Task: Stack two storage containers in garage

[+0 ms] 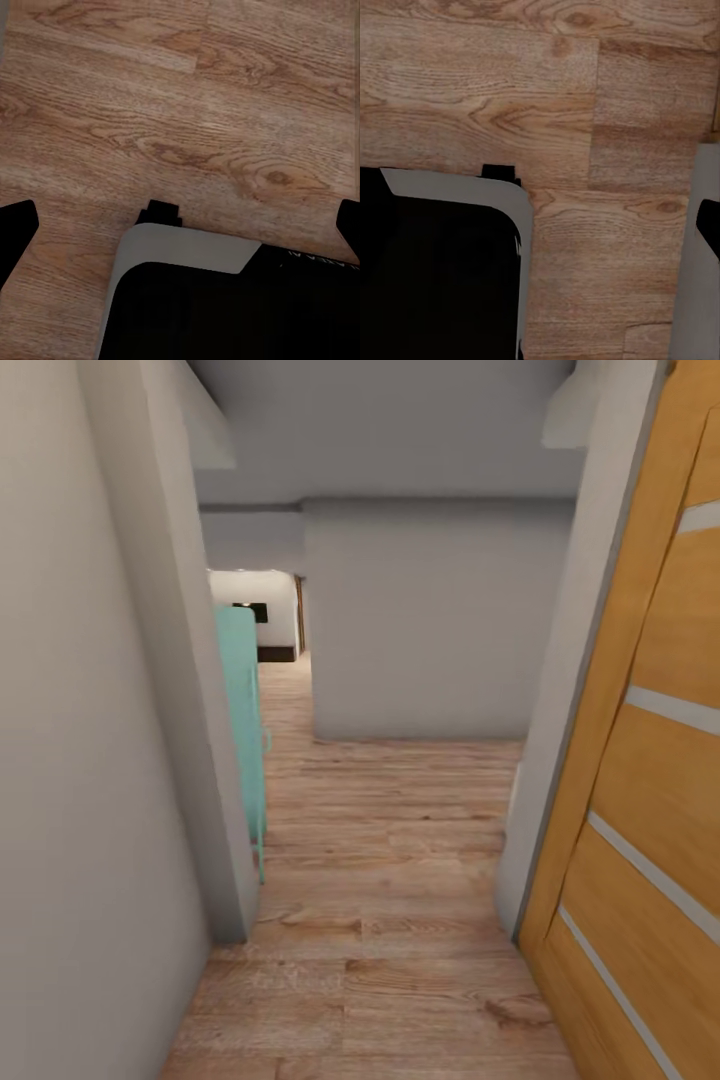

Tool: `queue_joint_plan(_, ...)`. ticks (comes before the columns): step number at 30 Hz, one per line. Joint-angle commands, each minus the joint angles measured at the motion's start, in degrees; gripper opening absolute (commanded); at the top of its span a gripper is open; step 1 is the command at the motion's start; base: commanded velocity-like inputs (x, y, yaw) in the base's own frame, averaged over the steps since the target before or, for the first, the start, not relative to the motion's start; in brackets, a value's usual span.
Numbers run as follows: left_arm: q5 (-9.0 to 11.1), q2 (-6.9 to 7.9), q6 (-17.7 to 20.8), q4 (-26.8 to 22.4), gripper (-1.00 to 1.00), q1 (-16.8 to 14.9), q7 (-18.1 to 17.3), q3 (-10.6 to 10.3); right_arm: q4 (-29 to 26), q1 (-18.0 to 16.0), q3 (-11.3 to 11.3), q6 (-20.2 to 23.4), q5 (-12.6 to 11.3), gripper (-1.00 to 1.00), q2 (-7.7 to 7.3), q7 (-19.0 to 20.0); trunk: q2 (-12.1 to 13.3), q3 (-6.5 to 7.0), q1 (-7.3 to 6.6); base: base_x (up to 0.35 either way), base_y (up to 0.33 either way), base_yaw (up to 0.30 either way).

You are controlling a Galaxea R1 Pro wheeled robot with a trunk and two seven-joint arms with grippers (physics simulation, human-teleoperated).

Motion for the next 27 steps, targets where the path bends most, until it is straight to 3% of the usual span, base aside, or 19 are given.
queue_joint_plan(1,0.4,-0.01,-0.2,0.0,1.00,0.0,0.1,-0.4,0.2,-0.1,0.5,-0.3,-0.4,1.00,0.03,0.0,0.0,-0.07,0.04,0.321,0.000,0.000)
queue_joint_plan(27,0.1,-0.18,-0.2,0.0,1.00,0.0,0.1,-0.5,0.2,-0.1,0.3,-0.1,-0.2,1.00,0.12,0.8,0.0,-0.07,0.04,0.322,0.000,0.000)
